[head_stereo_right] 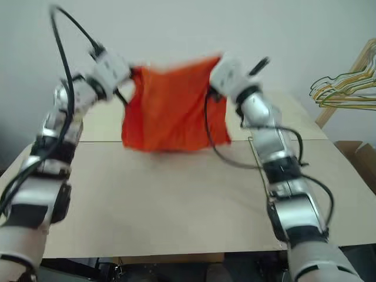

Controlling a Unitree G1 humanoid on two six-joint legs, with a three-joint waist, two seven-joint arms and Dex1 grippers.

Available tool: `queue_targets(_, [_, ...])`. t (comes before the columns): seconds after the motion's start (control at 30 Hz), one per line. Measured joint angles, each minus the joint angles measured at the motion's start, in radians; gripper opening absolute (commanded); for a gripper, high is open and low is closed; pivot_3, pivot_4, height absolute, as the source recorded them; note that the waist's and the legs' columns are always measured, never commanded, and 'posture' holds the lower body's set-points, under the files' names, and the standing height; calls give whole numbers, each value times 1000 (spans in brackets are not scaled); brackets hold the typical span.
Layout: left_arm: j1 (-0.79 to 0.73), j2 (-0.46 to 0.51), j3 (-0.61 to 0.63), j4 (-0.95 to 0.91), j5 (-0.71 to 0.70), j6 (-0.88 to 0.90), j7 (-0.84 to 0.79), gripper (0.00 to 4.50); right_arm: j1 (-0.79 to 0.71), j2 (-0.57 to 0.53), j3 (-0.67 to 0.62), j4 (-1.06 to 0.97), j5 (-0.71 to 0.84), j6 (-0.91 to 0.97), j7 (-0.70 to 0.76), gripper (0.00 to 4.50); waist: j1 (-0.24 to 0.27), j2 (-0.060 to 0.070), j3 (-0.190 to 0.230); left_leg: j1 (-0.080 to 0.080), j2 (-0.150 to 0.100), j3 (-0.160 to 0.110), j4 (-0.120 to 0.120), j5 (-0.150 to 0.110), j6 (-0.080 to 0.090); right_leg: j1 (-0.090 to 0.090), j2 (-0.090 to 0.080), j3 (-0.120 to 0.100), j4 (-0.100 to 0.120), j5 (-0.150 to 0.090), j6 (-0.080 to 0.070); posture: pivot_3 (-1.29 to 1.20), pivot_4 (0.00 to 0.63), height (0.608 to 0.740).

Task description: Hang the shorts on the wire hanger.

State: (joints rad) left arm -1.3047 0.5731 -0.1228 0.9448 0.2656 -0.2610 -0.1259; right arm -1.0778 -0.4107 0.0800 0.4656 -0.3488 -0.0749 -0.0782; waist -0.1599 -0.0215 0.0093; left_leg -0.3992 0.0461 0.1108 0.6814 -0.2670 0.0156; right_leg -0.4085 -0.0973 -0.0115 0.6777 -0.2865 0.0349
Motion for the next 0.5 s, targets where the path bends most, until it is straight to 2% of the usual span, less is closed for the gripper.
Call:
queue_targets(0.07, [-67, 7, -10, 63, 64, -117, 187, 37, -16, 2, -11, 18, -6, -70, -72, 0, -19, 0, 0, 1, -3, -2, -4, -1, 1, 0, -3, -1, 0, 0, 0, -185, 0, 740])
queue_targets(0.1, [-80, 8, -10, 79, 73, -171, 230, 37, -6, -1, -11, 17, -10, -98, -80, 0, -26, 0, 0, 1, -4, -2, -5, -1, 2, 0, -3, -2, -1, 0, 1, -185, 0, 740])
queue_targets(0.17, [-77, 10, -10, 111, 79, -262, 253, 37, 47, -16, -8, 15, -17, -143, -75, 0, -37, 1, 0, 0, -6, -3, -5, -2, 3, 5, -6, -4, -8, -3, 5, -187, 0, 740])
queue_targets(0.23, [-18, 12, -8, 111, 48, -349, 171, 37, 142, -45, 17, -9, -22, -181, -27, 0, -47, 1, 0, 0, -11, -2, -4, -2, 4, 10, -11, -4, -16, -6, 11, -186, 0, 740])
queue_targets(0.3, [101, 21, -11, 64, -19, -418, -3, 37, 253, -88, 46, -30, -21, -224, 46, 0, -56, 3, 0, 6, -12, -2, -3, -1, 7, 20, -14, -3, -22, -7, 12, -186, 0, 740])
queue_targets(0.37, [286, 53, -30, -52, -140, -429, -282, 37, 366, -149, 84, -54, -19, -295, 145, 0, -72, 4, 1, 10, -14, 0, 0, 1, 10, 23, -16, -1, -23, -8, 13, -187, 0, 740])
queue_targets(0.4, [414, 95, -54, -162, -221, -395, -462, 37, 420, -182, 105, -70, -8, -345, 207, 0, -84, 4, 2, 11, -13, 2, -1, 1, 10, 23, -16, 3, -22, -8, 13, -186, 0, 740])
queue_targets(0.5, [638, 198, -103, -382, -351, -260, -784, 37, 505, -245, 121, -78, 28, -447, 328, 0, -113, 4, 3, 13, -12, 1, 1, 3, 10, 23, -15, 4, -19, -7, 12, -179, 0, 740])
